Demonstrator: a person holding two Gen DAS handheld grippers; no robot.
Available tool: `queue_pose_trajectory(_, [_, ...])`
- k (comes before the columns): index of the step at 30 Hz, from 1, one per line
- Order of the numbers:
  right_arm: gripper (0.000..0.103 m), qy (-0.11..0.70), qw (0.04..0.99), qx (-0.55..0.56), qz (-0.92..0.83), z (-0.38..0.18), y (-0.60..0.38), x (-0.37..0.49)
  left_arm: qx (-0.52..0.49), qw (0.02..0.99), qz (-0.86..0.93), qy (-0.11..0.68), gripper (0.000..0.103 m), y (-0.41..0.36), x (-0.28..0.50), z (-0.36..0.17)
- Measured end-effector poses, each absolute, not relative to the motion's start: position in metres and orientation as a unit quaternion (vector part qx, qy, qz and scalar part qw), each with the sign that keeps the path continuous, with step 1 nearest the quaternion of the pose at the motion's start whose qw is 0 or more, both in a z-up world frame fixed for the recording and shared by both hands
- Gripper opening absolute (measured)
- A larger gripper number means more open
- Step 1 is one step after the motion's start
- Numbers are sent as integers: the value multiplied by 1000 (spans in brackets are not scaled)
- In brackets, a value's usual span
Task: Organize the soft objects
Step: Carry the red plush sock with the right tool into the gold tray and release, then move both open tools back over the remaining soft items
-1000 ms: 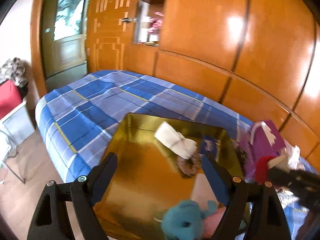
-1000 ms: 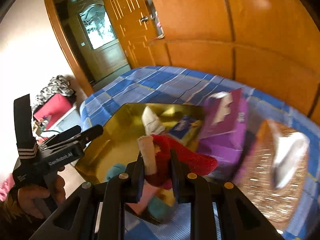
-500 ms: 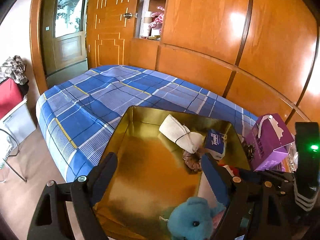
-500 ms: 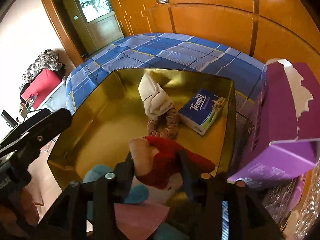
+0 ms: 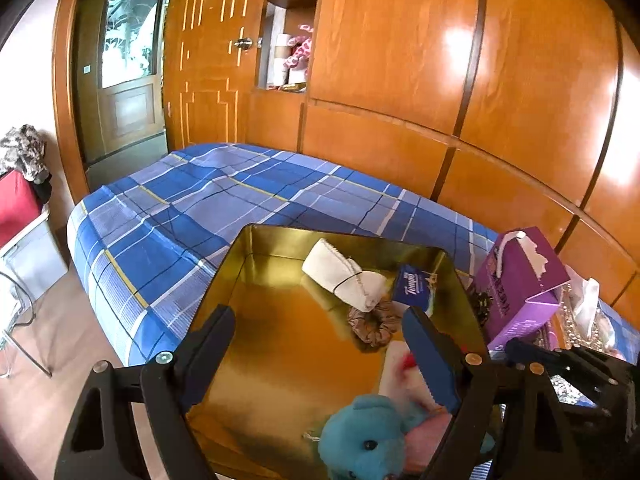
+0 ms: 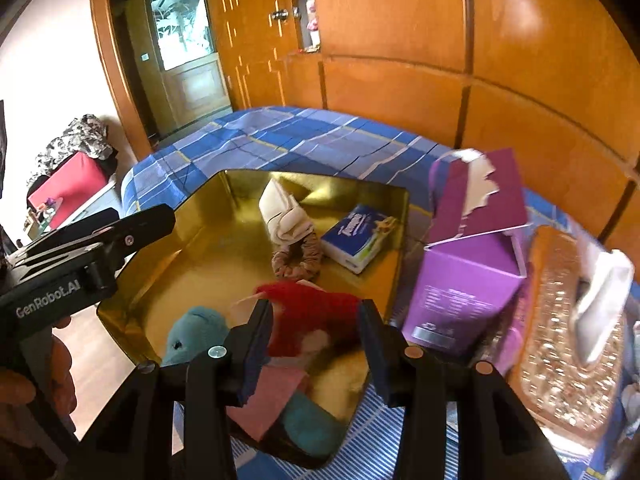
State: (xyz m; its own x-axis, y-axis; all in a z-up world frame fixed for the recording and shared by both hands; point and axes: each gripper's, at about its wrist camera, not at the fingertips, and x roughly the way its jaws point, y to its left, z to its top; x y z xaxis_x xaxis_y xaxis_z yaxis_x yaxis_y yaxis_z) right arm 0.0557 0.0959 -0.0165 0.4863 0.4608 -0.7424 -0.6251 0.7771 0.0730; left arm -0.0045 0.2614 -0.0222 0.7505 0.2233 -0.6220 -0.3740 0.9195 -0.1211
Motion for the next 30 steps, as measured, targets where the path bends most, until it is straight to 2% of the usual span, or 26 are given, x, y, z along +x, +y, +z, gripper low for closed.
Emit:
queue_pose_trajectory(14, [44, 341, 895, -113, 264, 5, 53, 28, -75, 943, 123, 300, 86, 228, -9, -10])
queue_pose_trajectory(30, [44, 343, 931, -47, 118, 10, -87, 23, -27, 954, 55, 295, 86, 173, -18, 5])
